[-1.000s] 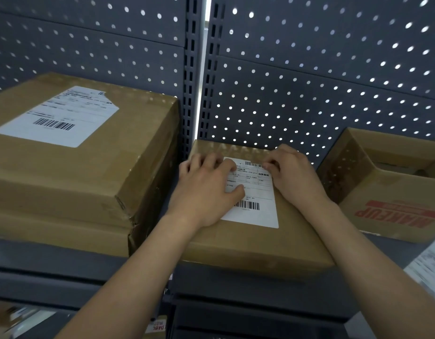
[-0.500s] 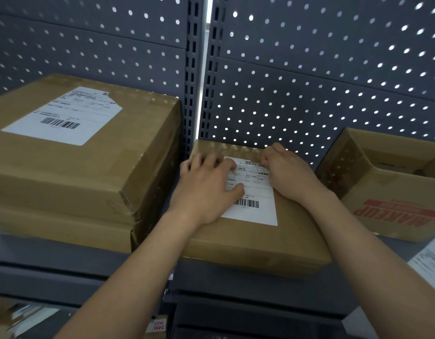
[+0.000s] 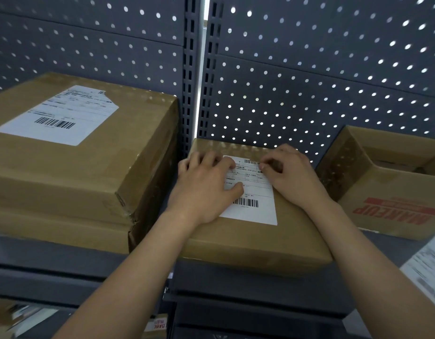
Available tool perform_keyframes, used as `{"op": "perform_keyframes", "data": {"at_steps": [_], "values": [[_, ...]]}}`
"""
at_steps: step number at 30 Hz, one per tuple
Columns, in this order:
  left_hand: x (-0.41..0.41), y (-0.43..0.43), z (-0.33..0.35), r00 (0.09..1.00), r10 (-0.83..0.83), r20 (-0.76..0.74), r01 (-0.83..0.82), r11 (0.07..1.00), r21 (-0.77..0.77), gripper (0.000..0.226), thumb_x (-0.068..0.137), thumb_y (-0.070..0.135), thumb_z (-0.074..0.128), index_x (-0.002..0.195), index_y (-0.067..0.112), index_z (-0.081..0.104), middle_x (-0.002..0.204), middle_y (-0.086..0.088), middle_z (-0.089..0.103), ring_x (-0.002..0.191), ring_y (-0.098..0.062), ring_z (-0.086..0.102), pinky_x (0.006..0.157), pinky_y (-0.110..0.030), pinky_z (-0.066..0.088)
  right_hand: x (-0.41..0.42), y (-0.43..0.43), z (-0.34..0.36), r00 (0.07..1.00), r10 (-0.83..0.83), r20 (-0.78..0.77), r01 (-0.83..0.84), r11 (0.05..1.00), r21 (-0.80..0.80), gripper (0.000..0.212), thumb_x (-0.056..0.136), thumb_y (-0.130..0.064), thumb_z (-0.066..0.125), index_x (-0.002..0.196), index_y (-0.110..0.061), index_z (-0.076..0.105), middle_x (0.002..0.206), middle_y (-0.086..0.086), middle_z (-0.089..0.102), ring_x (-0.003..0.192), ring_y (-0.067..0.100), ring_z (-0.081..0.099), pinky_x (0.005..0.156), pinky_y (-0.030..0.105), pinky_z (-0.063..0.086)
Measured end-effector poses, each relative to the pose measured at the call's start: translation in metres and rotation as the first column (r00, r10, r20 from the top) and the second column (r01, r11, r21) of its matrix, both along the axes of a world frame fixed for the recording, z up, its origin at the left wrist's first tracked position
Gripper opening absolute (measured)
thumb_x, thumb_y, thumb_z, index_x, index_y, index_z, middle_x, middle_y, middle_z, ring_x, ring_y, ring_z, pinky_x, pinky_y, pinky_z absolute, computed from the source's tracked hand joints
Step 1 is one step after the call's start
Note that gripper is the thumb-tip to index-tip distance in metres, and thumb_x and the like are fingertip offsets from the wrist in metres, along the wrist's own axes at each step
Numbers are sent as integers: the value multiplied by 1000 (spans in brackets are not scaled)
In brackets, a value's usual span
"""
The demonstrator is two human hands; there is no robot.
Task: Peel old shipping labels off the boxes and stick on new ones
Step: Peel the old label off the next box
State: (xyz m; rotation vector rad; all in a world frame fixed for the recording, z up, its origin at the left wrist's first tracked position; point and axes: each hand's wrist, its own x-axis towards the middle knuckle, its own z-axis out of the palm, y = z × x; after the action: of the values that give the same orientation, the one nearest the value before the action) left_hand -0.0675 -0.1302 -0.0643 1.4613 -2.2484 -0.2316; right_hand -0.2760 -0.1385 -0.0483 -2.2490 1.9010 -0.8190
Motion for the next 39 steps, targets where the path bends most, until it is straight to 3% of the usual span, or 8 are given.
{"op": "perform_keyframes", "data": {"at_steps": [3, 10, 14, 21, 26, 31, 35, 39], "values": [[0, -1, 0, 1000, 4, -1, -4, 1000, -1, 45, 88, 59, 43, 128, 39, 46, 134, 10, 43, 126, -20, 29, 110, -40, 18, 2, 0, 0, 1000, 20, 16, -20, 1000, -15, 9, 93, -22, 63, 86, -24, 67, 83, -18, 48, 78, -1, 48, 71, 20, 35], [1, 0, 0, 1000, -3, -8, 3, 1000, 7, 45, 88, 59, 43, 127, 38, 46, 134, 9, 42, 126, -19, 29, 110, -41, 17, -7, 21, 6, 973, -59, 222, 89, 988, -128, 11, 98, -15, 55, 93, -19, 64, 90, -8, 60, 79, -1, 52, 69, 4, 33], [0, 0, 0, 1000, -3, -4, 3, 1000, 3, 45, 87, 60, 42, 127, 39, 45, 135, 10, 42, 127, -19, 29, 110, -41, 18, -12, 10, 10, 992, -102, 78, 102, 995, -1, 16, 99, -19, 54, 102, -15, 69, 97, -4, 62, 92, 12, 55, 77, 20, 35], [0, 0, 1, 1000, -4, -6, 4, 1000, 5, 45, 88, 59, 42, 128, 38, 46, 135, 9, 42, 128, -20, 28, 110, -42, 18, -3, -10, 18, 980, -9, -198, 34, 992, 123, 11, 96, -22, 58, 97, -16, 67, 96, -3, 54, 93, 15, 52, 81, 30, 43], [1, 0, 1, 1000, -5, -10, 5, 1000, 9, 46, 88, 59, 42, 129, 38, 46, 135, 8, 43, 129, -21, 28, 111, -42, 17, -8, -20, 24, 948, 77, -309, -11, 977, 211, 7, 97, -22, 55, 92, -21, 59, 93, -2, 52, 91, 19, 52, 74, 31, 38], [0, 0, 1, 1000, -5, -8, 5, 1000, 5, 45, 88, 58, 43, 128, 38, 46, 136, 8, 42, 129, -21, 27, 110, -41, 16, -7, -25, 29, 874, 185, -450, -69, 963, 260, 10, 97, -14, 49, 93, -22, 54, 92, -3, 49, 88, 23, 54, 77, 38, 47], [0, -1, 0, 1000, -1, -8, 1, 1000, 2, 45, 88, 59, 43, 127, 38, 47, 135, 8, 43, 128, -21, 28, 109, -41, 17, -4, -18, 25, 860, 180, -477, -83, 973, 216, 16, 95, -5, 43, 93, -21, 47, 92, -3, 43, 76, 25, 53, 69, 45, 49], [0, -1, 0, 1000, 0, -1, 0, 1000, 1, 46, 87, 60, 42, 127, 38, 46, 135, 8, 42, 128, -20, 28, 109, -41, 17, -6, -8, 22, 878, 182, -443, -97, 974, 207, 23, 89, 5, 39, 87, -18, 42, 90, -3, 38, 72, 22, 48, 61, 33, 41]]}}
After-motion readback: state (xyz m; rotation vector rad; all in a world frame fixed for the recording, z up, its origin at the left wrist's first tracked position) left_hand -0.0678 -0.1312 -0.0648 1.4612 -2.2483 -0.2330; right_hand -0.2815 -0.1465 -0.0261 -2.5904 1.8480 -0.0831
